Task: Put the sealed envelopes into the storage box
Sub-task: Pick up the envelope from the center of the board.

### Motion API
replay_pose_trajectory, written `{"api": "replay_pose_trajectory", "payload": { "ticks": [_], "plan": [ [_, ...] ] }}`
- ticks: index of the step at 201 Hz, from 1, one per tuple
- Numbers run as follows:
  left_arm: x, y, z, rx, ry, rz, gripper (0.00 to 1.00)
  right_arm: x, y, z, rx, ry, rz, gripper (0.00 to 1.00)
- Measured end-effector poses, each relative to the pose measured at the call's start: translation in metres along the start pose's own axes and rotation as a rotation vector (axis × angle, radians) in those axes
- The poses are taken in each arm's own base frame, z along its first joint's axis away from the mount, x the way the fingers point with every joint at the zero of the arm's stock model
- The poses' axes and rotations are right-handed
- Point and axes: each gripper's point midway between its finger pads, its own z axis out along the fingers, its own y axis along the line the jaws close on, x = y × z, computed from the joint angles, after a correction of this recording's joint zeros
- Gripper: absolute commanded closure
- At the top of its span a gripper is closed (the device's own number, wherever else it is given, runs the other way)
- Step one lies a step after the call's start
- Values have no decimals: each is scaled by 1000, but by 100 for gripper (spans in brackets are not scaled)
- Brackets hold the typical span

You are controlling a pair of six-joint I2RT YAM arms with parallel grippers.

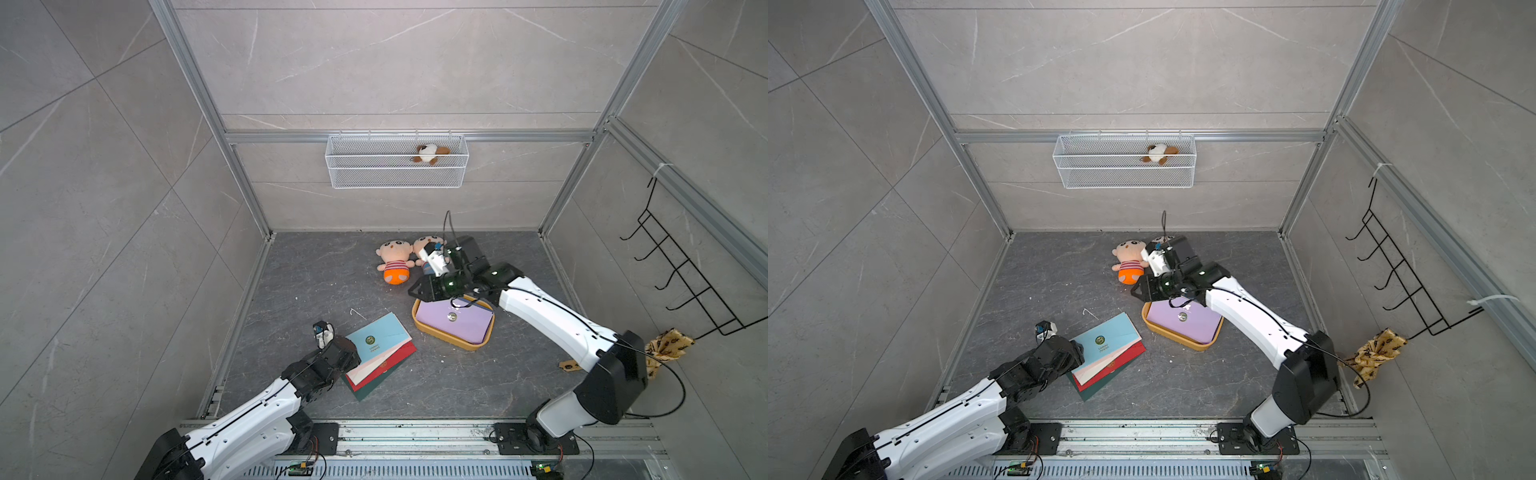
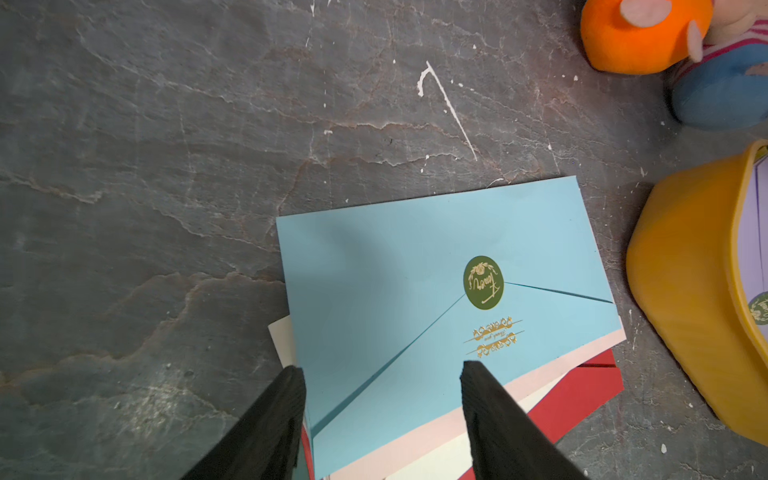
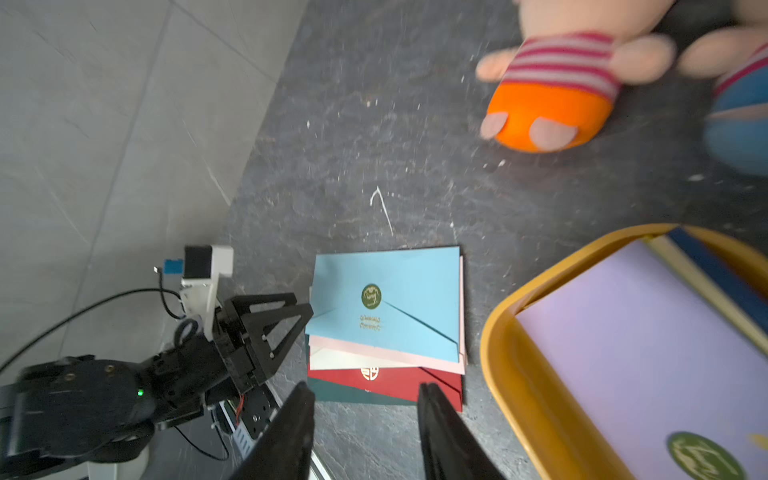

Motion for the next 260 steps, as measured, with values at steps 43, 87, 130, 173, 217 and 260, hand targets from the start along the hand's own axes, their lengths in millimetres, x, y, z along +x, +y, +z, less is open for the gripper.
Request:
{"api": "replay_pose_trajectory", "payload": {
  "ticks": [43, 87, 130, 173, 217, 260],
  "plan": [
    [-2, 13, 9, -21, 3, -60, 41, 36, -2, 81, 88, 185, 1, 58],
    [-5, 32, 19, -14, 16, -168, 43, 44, -19, 124, 250, 249, -21, 56],
    [-2, 27, 20, 31, 41, -181, 43, 39, -41, 135, 369, 254, -23, 55],
    [0, 24, 23, 43, 55, -179, 43, 49, -58, 150, 428, 304, -13, 54],
    [1, 23, 24, 46, 62, -176, 43, 50, -63, 157, 446, 324, -10, 53],
    [3, 22, 25, 50, 70, -165, 43, 59, -71, 162, 465, 353, -4, 52]
  ]
}}
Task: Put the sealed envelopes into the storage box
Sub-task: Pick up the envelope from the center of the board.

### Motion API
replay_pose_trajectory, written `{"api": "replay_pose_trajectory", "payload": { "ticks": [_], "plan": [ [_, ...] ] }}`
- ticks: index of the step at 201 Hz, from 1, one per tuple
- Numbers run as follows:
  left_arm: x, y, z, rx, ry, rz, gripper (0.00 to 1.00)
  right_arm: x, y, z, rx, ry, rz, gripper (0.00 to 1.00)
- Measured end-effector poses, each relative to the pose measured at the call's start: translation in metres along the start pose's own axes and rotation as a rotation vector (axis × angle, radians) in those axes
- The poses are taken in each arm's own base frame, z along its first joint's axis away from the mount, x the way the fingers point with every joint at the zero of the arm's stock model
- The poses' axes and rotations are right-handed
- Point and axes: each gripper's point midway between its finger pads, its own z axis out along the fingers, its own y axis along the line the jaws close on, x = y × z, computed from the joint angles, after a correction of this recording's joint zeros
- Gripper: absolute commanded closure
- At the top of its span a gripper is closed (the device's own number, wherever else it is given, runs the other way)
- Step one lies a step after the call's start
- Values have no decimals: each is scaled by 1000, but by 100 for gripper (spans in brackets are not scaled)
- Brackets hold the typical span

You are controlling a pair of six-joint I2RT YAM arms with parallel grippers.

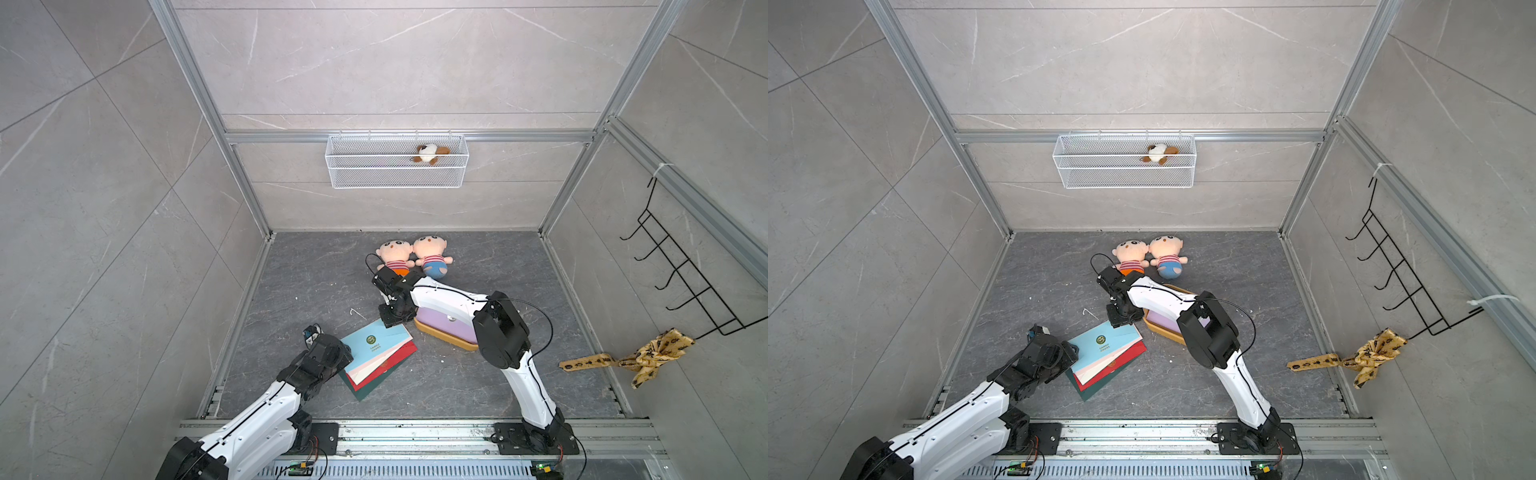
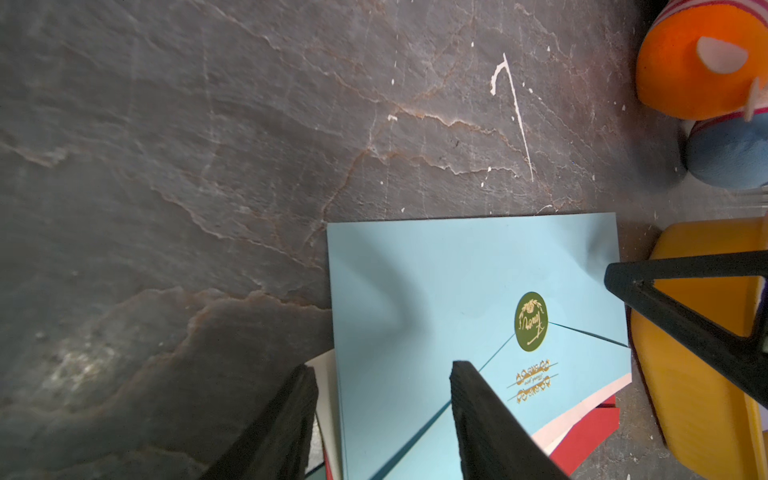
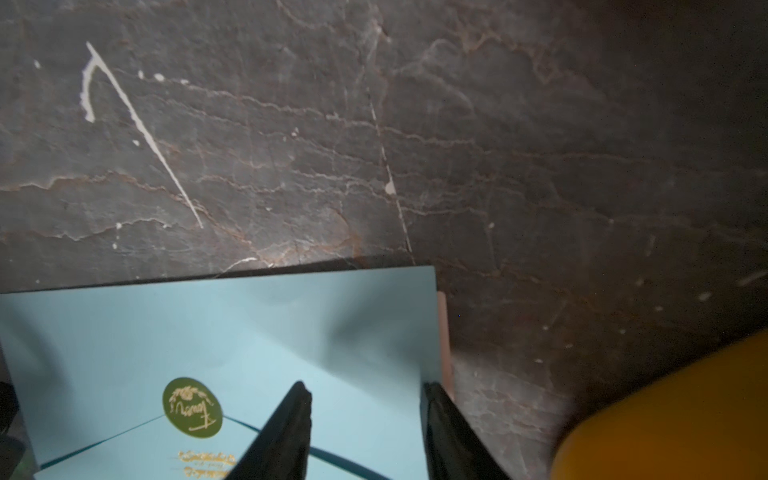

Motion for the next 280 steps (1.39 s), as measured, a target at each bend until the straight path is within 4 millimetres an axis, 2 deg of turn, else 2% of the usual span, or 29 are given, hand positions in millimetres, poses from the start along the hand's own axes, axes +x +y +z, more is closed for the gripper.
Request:
{"api": "replay_pose_trajectory", "payload": {
  "ticks": [94, 165, 280],
  "plan": [
    [0, 1, -4, 6, -4, 3, 43, -7, -2, -5, 27, -14, -1, 48],
    [2, 4, -3, -2, 3, 4, 43, -3, -3, 4, 26, 10, 0, 48],
    [3, 2, -4, 13, 4, 1, 40, 3, 13, 9, -70, 45, 4, 48]
  ]
}}
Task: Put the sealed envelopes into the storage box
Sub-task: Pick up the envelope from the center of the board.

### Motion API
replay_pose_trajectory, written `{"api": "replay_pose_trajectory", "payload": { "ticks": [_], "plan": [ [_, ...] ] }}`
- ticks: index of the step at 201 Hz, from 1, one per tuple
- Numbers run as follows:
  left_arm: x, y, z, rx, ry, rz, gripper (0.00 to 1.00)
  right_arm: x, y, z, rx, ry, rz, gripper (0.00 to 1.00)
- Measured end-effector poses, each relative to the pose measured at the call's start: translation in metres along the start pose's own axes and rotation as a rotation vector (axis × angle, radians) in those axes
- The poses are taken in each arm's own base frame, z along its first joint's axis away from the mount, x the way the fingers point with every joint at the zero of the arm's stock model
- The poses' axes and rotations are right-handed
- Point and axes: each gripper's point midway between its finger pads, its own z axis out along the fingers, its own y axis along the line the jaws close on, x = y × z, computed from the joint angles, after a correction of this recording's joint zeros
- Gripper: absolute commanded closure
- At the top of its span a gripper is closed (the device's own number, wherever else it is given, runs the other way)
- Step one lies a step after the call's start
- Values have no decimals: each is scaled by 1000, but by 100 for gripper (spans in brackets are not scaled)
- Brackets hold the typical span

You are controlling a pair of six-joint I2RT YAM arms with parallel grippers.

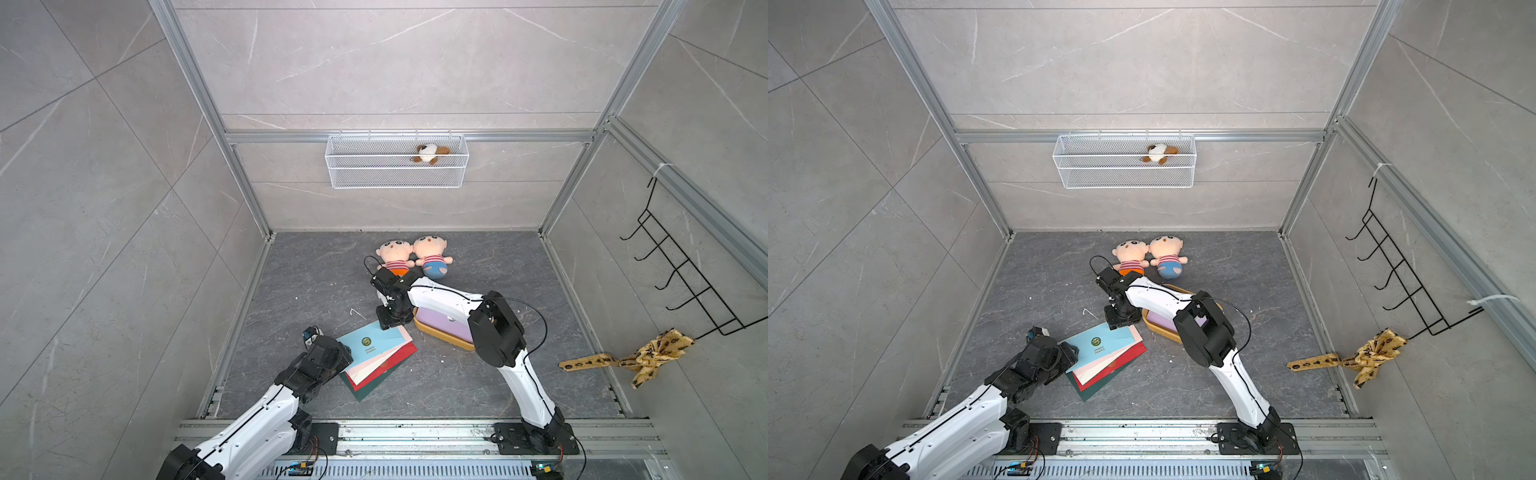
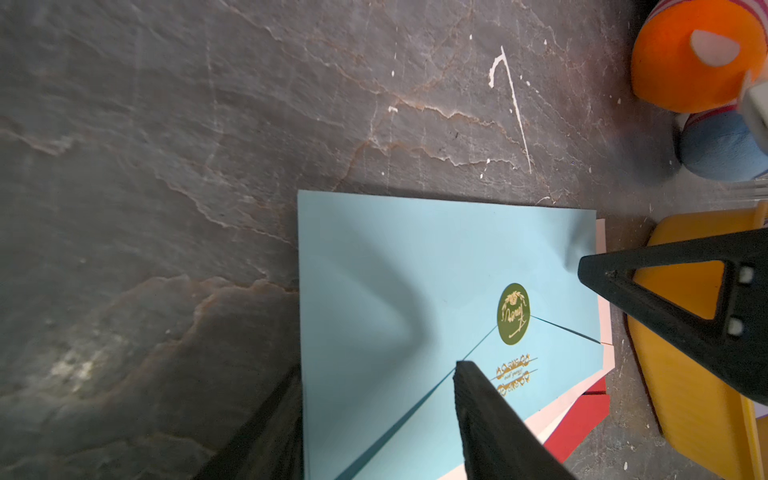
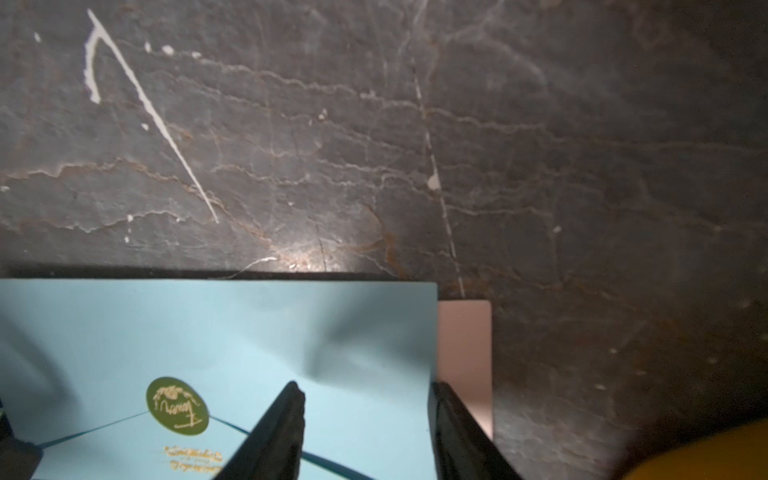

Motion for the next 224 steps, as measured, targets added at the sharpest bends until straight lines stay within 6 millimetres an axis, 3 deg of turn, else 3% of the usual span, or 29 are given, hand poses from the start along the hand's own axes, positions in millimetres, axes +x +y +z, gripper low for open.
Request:
{"api": "replay_pose_trajectory", "payload": {
  "ticks": [29, 77, 109, 140, 171, 187, 204, 224],
  "plan": [
    [1, 1, -2, 1, 4, -2, 44, -1, 2, 0, -21, 0, 10, 49],
    [0, 2, -9, 9, -4, -8, 57, -1, 2, 1, -32, 3, 14, 49],
    [-7, -10, -18, 61, -30, -14, 64, -1, 2, 1, -39, 3, 19, 49],
    [-13, -29, -24, 138, -36, -18, 79, -1, 7, 0, -69, 2, 15, 49],
    [-16, -36, -26, 145, -36, -9, 93, -1, 10, -3, -86, 3, 14, 49],
    [-20, -40, -29, 148, -43, -2, 100, -3, 13, -10, -99, -8, 11, 49],
    [-26, -47, -35, 159, -59, 17, 100, -7, 18, -24, -116, -35, 6, 48],
    [-39, -62, -47, 197, -99, 34, 100, -21, 25, -63, -160, -130, 1, 46]
  ]
}}
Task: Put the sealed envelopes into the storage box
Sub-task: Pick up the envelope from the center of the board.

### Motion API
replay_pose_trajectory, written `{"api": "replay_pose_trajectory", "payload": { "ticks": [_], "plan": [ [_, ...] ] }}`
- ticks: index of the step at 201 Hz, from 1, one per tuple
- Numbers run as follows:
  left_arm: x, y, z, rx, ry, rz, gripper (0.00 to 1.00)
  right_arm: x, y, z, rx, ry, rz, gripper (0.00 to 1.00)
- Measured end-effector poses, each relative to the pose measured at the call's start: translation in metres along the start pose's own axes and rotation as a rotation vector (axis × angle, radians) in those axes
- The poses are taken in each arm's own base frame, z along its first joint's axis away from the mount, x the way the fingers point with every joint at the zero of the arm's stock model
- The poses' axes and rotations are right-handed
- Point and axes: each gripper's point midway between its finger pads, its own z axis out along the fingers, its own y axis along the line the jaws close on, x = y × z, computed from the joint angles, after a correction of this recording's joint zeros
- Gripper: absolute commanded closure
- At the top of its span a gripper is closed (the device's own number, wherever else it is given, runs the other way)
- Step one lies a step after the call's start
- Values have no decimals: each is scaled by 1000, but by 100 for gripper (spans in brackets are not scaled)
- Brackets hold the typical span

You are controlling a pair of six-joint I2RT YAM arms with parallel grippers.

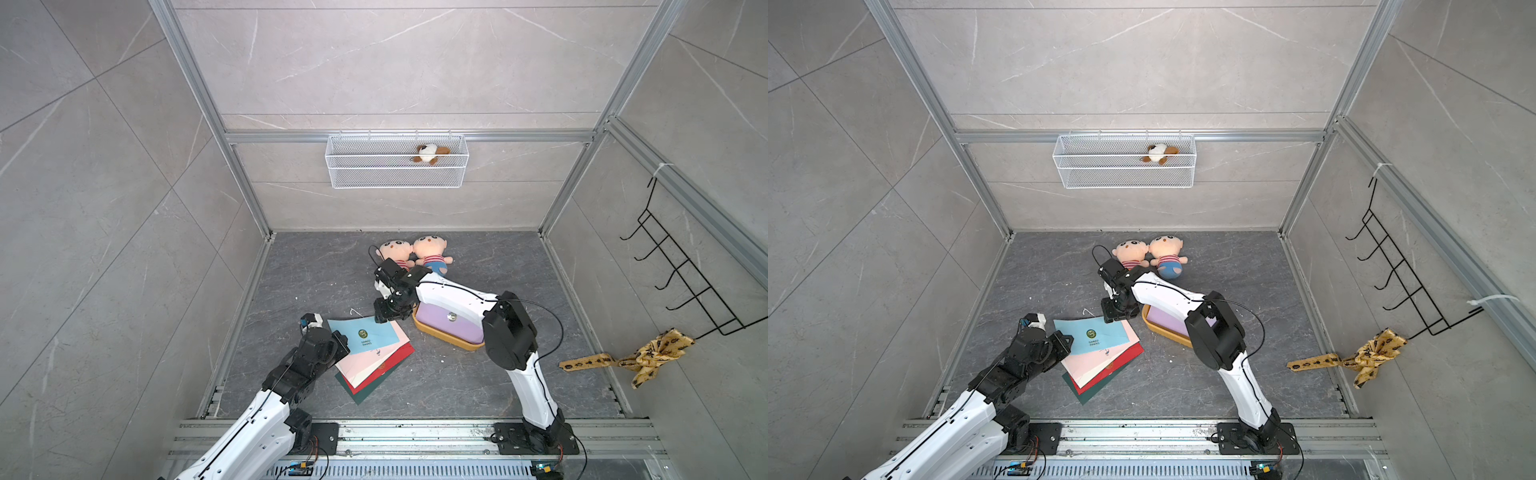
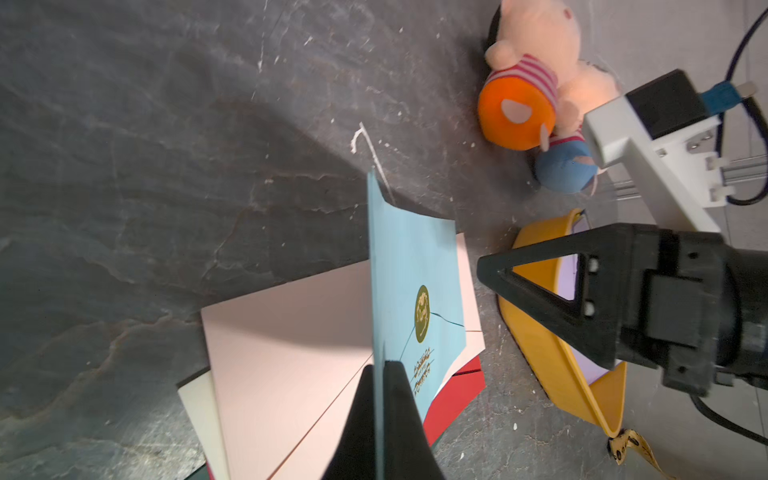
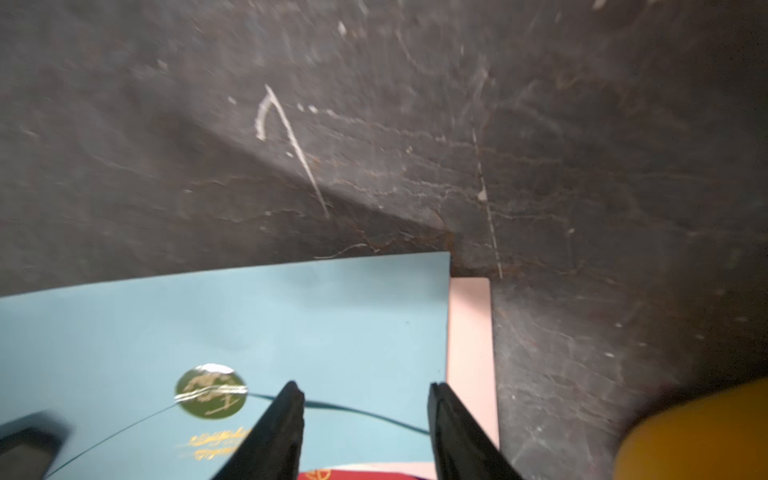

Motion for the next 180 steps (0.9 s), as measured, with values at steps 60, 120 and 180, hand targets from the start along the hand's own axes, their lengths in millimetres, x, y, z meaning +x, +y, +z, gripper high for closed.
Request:
{"api": "replay_pose_trajectory", "payload": {
  "ticks": [60, 120, 180],
  "plan": [
    [-53, -53, -34, 204, -222, -25, 100, -43, 31, -158, -242, -446, 59, 35],
    [-106, -124, -79, 505, -415, -98, 100, -34, 67, -170, -566, -527, 258, 29],
    [-129, -149, -108, 667, -517, -179, 100, -43, 99, -186, -836, -583, 393, 27]
  ]
}}
